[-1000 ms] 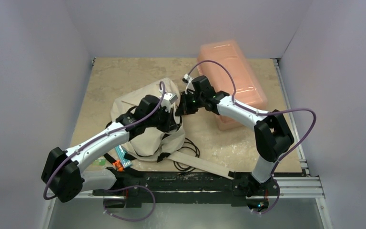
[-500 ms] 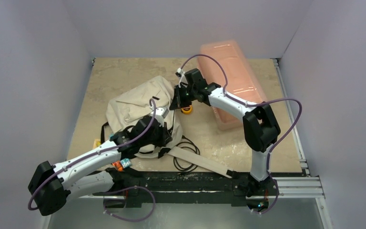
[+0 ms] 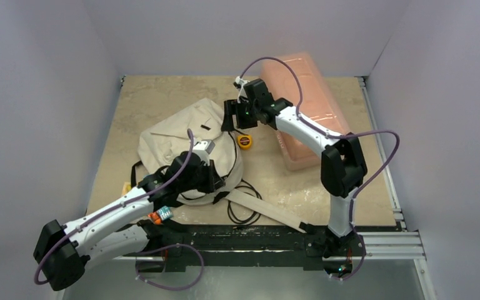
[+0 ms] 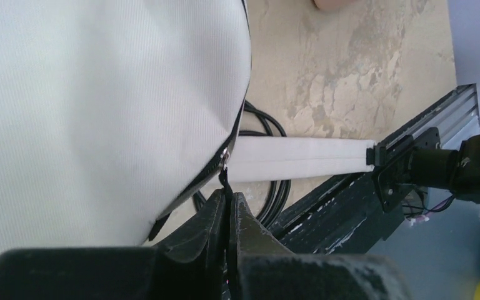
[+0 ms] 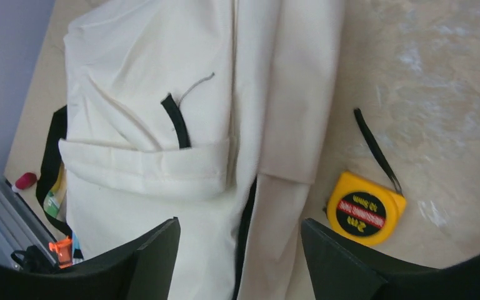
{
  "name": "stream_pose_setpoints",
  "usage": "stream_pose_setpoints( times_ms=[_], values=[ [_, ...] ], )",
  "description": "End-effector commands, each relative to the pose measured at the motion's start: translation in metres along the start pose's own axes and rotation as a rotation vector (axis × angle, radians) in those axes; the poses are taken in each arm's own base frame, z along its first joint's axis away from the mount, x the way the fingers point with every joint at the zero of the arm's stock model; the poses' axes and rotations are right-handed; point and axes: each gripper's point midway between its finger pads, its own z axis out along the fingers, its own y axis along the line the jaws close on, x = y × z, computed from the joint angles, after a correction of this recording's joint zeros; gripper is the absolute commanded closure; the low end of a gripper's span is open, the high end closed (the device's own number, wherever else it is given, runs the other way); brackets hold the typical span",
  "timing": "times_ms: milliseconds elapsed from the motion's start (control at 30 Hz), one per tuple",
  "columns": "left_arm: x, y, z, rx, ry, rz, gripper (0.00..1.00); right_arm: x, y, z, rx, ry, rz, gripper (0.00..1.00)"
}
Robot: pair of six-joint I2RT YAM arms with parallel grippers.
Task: Pack the student bag
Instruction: Zip the student bag at the center of the board.
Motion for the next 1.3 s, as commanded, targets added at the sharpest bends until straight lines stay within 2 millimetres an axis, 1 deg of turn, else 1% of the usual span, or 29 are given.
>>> stream_pose_setpoints(
  times_ms=[0, 100, 167, 267, 300, 367, 433, 467, 533, 567, 633, 667, 700, 733, 767, 800, 833, 867, 933, 1000, 1033, 1100, 1133, 1167, 1200, 1233, 1267],
  values=[
    [-0.043, -0.032, 0.007, 0.115, -0.043, 0.016, 1.0, -0.01, 0.003, -0.057, 0.104, -0.129, 0.077, 0.21],
    [-0.049, -0.035, 0.013, 0.126, -0.034, 0.033, 1.0, 0.016, 0.009, -0.076, 0.074, -0.122, 0.178, 0.17],
    [-0.05, -0.035, 0.013, 0.126, -0.03, 0.042, 1.0, 0.035, 0.027, -0.081, -0.006, -0.102, 0.239, 0.17],
    [-0.048, -0.035, 0.011, 0.126, -0.024, 0.045, 1.0, 0.06, 0.046, -0.08, -0.053, -0.084, 0.359, 0.2],
    [-0.048, -0.033, 0.01, 0.121, -0.026, 0.044, 1.0, 0.067, 0.051, -0.078, -0.063, -0.085, 0.423, 0.24],
    [-0.047, -0.033, 0.007, 0.12, -0.031, 0.044, 1.0, 0.077, 0.06, -0.072, -0.095, -0.096, 0.503, 0.27],
    [-0.046, -0.033, 0.004, 0.127, -0.032, 0.045, 1.0, 0.086, 0.061, -0.065, -0.104, -0.103, 0.569, 0.29],
    [-0.045, -0.033, 0.002, 0.124, -0.031, 0.051, 1.0, 0.088, 0.06, -0.064, -0.1, -0.113, 0.588, 0.31],
    [-0.046, -0.03, -0.002, 0.112, -0.042, 0.061, 1.0, 0.086, 0.056, -0.065, -0.079, -0.151, 0.62, 0.37],
    [-0.046, -0.03, -0.003, 0.11, -0.044, 0.063, 1.0, 0.086, 0.052, -0.064, -0.065, -0.169, 0.637, 0.37],
    [-0.046, -0.029, -0.003, 0.111, -0.042, 0.065, 1.0, 0.087, 0.047, -0.059, -0.056, -0.182, 0.661, 0.39],
    [-0.046, -0.029, -0.002, 0.108, -0.04, 0.064, 1.0, 0.088, 0.047, -0.056, -0.055, -0.171, 0.67, 0.42],
    [-0.045, -0.027, -0.001, 0.097, -0.035, 0.059, 1.0, 0.09, 0.048, -0.054, -0.057, -0.161, 0.68, 0.5],
    [-0.044, -0.024, 0.0, 0.08, -0.032, 0.054, 1.0, 0.086, 0.051, -0.053, -0.081, -0.171, 0.686, 0.61],
    [-0.044, -0.021, 0.0, 0.063, -0.032, 0.052, 1.0, 0.085, 0.052, -0.052, -0.09, -0.177, 0.692, 0.69],
    [-0.043, -0.016, 0.0, 0.035, -0.031, 0.043, 1.0, 0.084, 0.051, -0.05, -0.089, -0.185, 0.689, 0.82],
    [-0.042, -0.009, 0.001, 0.001, -0.033, 0.038, 1.0, 0.082, 0.048, -0.048, -0.077, -0.187, 0.698, 0.99],
    [-0.04, 0.0, 0.001, -0.044, -0.028, 0.033, 1.0, 0.079, 0.038, -0.046, -0.052, -0.185, 0.7, 1.0],
    [-0.036, 0.025, -0.005, -0.178, -0.032, 0.005, 1.0, 0.073, 0.028, -0.045, -0.064, -0.16, 0.681, 1.0],
    [-0.031, 0.049, -0.017, -0.306, -0.041, -0.032, 1.0, 0.061, 0.016, -0.049, -0.072, -0.165, 0.641, 1.0],
    [-0.022, 0.063, -0.024, -0.367, -0.033, -0.047, 1.0, 0.053, 0.011, -0.051, -0.063, -0.17, 0.619, 1.0],
    [-0.013, 0.078, -0.037, -0.43, -0.047, -0.073, 1.0, 0.039, -0.003, -0.054, -0.044, -0.181, 0.548, 1.0],
    [-0.001, 0.091, -0.046, -0.486, -0.027, -0.09, 1.0, 0.034, -0.009, -0.05, -0.04, -0.165, 0.513, 1.0],
    [0.006, 0.099, -0.052, -0.518, -0.022, -0.103, 1.0, 0.027, -0.009, -0.046, -0.061, -0.14, 0.462, 1.0],
    [0.01, 0.103, -0.056, -0.53, -0.023, -0.113, 1.0, 0.024, -0.013, -0.042, -0.053, -0.101, 0.411, 1.0],
    [0.012, 0.103, -0.059, -0.52, -0.033, -0.12, 1.0, 0.013, -0.011, -0.042, -0.073, -0.092, 0.362, 1.0],
    [0.013, 0.102, -0.058, -0.502, -0.038, -0.12, 1.0, 0.006, -0.011, -0.04, -0.078, -0.087, 0.322, 1.0]
  ],
)
